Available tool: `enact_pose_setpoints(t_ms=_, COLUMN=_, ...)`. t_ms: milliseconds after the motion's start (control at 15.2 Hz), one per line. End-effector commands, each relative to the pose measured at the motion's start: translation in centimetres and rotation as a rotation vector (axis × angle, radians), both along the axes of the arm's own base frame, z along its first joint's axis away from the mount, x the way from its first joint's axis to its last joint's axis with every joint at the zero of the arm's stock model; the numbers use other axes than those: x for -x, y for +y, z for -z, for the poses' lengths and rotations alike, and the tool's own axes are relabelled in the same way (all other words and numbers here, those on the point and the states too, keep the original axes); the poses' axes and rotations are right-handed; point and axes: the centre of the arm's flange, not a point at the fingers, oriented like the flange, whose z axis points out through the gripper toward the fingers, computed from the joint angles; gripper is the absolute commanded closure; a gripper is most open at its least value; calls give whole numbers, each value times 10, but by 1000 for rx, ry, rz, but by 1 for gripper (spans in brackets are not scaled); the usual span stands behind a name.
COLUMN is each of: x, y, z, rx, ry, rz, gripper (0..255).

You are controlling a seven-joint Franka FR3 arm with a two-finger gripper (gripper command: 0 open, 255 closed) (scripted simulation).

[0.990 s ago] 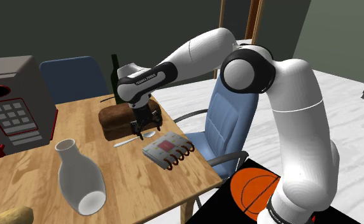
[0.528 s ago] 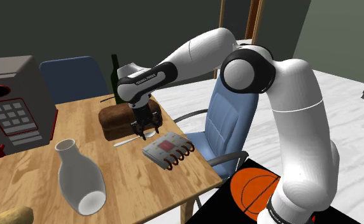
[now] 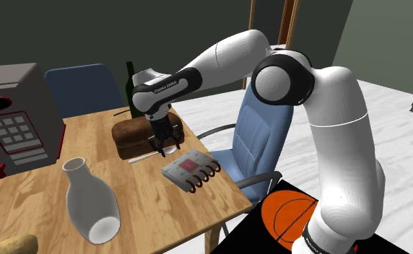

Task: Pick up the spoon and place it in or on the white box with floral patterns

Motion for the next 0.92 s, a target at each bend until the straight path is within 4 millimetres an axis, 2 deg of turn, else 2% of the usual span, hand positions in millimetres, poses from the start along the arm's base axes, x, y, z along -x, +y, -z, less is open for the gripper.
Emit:
enact_pose_setpoints(t_ms=0, x=0, y=0, z=-10, rx=0, ry=0, rz=0, gripper=255)
enact_pose_setpoints(t_ms=858, x=0, y=0, z=-79, rx=0, ry=0, rz=0, gripper=255)
